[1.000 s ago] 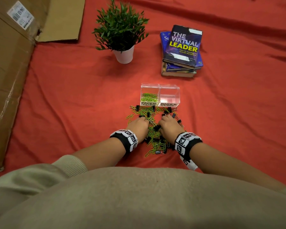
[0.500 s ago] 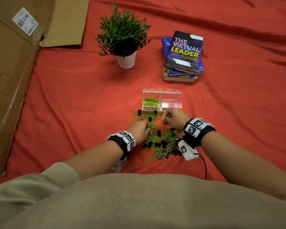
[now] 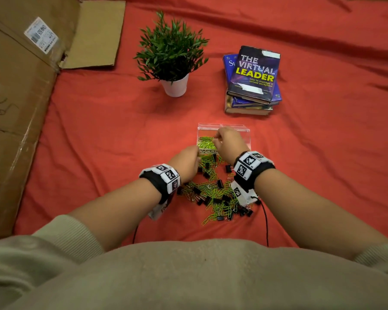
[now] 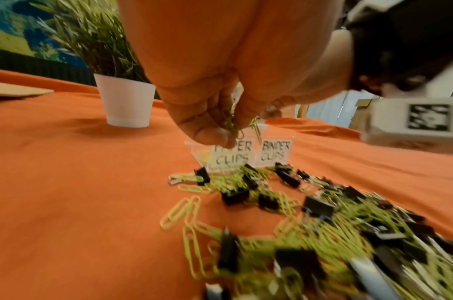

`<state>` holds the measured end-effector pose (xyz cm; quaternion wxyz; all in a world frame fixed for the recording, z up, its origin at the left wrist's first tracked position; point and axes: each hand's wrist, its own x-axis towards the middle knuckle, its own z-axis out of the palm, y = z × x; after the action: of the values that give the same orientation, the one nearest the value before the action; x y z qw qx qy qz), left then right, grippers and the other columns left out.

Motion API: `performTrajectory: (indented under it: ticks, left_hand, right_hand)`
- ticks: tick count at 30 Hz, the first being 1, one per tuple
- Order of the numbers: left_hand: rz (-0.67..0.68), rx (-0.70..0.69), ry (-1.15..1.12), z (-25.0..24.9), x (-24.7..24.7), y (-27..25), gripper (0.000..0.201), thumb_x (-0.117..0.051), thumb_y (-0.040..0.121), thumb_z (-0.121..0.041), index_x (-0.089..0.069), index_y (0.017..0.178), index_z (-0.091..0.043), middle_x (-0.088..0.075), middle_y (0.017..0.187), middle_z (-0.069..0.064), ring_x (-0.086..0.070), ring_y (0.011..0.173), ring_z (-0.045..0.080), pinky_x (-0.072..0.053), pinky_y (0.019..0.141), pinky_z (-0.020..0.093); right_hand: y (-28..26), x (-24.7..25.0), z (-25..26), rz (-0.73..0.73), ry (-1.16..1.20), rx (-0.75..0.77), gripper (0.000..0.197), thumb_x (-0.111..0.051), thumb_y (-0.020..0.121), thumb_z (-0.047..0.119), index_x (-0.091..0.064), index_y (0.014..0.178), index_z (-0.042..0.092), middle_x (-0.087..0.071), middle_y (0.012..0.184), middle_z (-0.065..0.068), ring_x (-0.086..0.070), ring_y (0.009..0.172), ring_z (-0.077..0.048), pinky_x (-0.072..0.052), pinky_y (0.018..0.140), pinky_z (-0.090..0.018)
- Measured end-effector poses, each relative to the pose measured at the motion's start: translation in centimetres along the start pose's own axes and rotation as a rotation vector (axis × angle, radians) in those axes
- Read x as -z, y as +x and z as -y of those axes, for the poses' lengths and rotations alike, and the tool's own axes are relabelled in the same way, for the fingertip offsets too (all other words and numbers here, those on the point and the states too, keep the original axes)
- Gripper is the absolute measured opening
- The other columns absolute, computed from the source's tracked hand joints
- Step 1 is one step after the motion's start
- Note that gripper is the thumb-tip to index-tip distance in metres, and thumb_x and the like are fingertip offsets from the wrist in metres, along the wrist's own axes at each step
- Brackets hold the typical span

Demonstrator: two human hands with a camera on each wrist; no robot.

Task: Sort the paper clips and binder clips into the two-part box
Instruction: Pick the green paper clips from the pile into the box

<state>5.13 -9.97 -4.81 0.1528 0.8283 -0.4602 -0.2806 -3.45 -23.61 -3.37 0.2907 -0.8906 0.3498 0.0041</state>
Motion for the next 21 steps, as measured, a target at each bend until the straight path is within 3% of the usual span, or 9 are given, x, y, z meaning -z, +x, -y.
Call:
performTrajectory:
  ticks: [3, 5, 7, 9, 11, 14, 17, 19, 21]
  left_hand:
    - [-0.037, -0.029, 0.035, -0.2, 2.0, 1.9, 0.014, -0.041, 0.099, -0.017, -0.051, 0.107, -0.011, -0.058, 0.105, 0.007, -0.053, 0.088, 0.019, -0.043, 0.075, 0.03]
    - [-0.061, -0.06, 0.076, -0.7, 3.1, 3.4, 0.015, -0.041, 0.098, -0.016, -0.051, 0.107, -0.009, -0.056, 0.108, 0.008, -0.055, 0.093, 0.023, -0.045, 0.079, 0.033]
    - [-0.06, -0.057, 0.133, -1.2, 3.5, 4.8, 0.015, -0.043, 0.097, -0.014, -0.051, 0.107, -0.007, -0.055, 0.11, 0.011, -0.056, 0.094, 0.028, -0.046, 0.08, 0.038]
    - [-0.029, -0.04, 0.206, -1.7, 3.4, 5.8, 0.016, -0.046, 0.094, -0.007, -0.051, 0.109, -0.005, -0.054, 0.113, 0.014, -0.057, 0.095, 0.032, -0.049, 0.082, 0.042]
    - [0.027, -0.036, 0.271, -2.0, 2.9, 6.3, 0.021, -0.048, 0.091, -0.001, -0.05, 0.112, -0.002, -0.051, 0.116, 0.017, -0.057, 0.1, 0.036, -0.049, 0.084, 0.044]
    - [0.051, -0.033, 0.26, -2.3, 2.0, 6.3, 0.024, -0.05, 0.091, -0.002, -0.051, 0.115, -0.001, -0.048, 0.12, 0.016, -0.058, 0.101, 0.035, -0.05, 0.086, 0.043]
    - [-0.107, -0.062, 0.138, -1.9, 1.6, 5.1, 0.028, -0.055, 0.092, -0.016, -0.05, 0.118, -0.006, -0.048, 0.117, 0.008, -0.056, 0.096, 0.024, -0.05, 0.086, 0.037]
    - [-0.217, -0.04, 0.045, -1.1, 1.1, 3.6, 0.02, -0.056, 0.091, -0.016, -0.051, 0.109, -0.011, -0.047, 0.106, 0.0, -0.052, 0.088, 0.017, -0.047, 0.08, 0.03]
    - [-0.241, 0.042, -0.021, 0.1, 0.1, 2.1, 0.009, -0.055, 0.089, -0.012, -0.054, 0.098, -0.012, -0.047, 0.098, -0.001, -0.052, 0.086, 0.017, -0.047, 0.079, 0.031]
  right_hand:
    - [-2.0, -1.0, -1.3, 0.04, 0.056, -0.017, 0.013, -0.049, 0.094, 0.012, -0.061, 0.098, 0.007, -0.064, 0.098, -0.009, -0.059, 0.075, -0.017, -0.056, 0.071, -0.029]
    - [-3.4, -2.4, -2.1, 0.164, 0.007, 0.018, 0.024, -0.047, 0.094, 0.009, -0.06, 0.113, 0.01, -0.064, 0.107, -0.009, -0.06, 0.071, -0.012, -0.052, 0.061, -0.022]
    - [-4.2, -4.0, -2.8, 0.242, -0.107, 0.096, 0.042, -0.045, 0.092, 0.005, -0.049, 0.132, 0.015, -0.052, 0.131, -0.014, -0.063, 0.092, -0.021, -0.055, 0.073, -0.028]
    - [-4.4, -5.2, -3.4, 0.268, -0.221, 0.124, 0.052, -0.044, 0.09, 0.002, -0.038, 0.14, 0.019, -0.041, 0.138, -0.017, -0.056, 0.111, -0.032, -0.054, 0.079, -0.037]
    - [-4.6, -5.6, -3.8, 0.286, -0.277, 0.09, 0.053, -0.045, 0.089, 0.001, -0.038, 0.139, 0.019, -0.042, 0.131, -0.015, -0.052, 0.112, -0.033, -0.052, 0.077, -0.039]
    - [-5.2, -5.6, -4.9, 0.274, -0.284, 0.07, 0.037, -0.045, 0.09, 0.007, -0.049, 0.127, 0.013, -0.047, 0.118, -0.011, -0.054, 0.105, -0.031, -0.048, 0.071, -0.035]
    - [-5.6, -5.0, -5.5, 0.231, -0.246, 0.082, 0.026, -0.044, 0.093, 0.014, -0.057, 0.114, 0.008, -0.05, 0.112, -0.01, -0.055, 0.1, -0.029, -0.052, 0.077, -0.039]
    - [-5.3, -4.7, -5.2, 0.193, -0.215, 0.128, 0.027, -0.043, 0.093, 0.009, -0.059, 0.114, 0.006, -0.052, 0.112, -0.01, -0.056, 0.099, -0.029, -0.052, 0.079, -0.039]
    - [-4.8, -4.8, -4.4, 0.155, -0.178, 0.198, 0.03, -0.045, 0.091, 0.002, -0.059, 0.118, 0.003, -0.054, 0.114, -0.012, -0.055, 0.104, -0.029, -0.052, 0.084, -0.037]
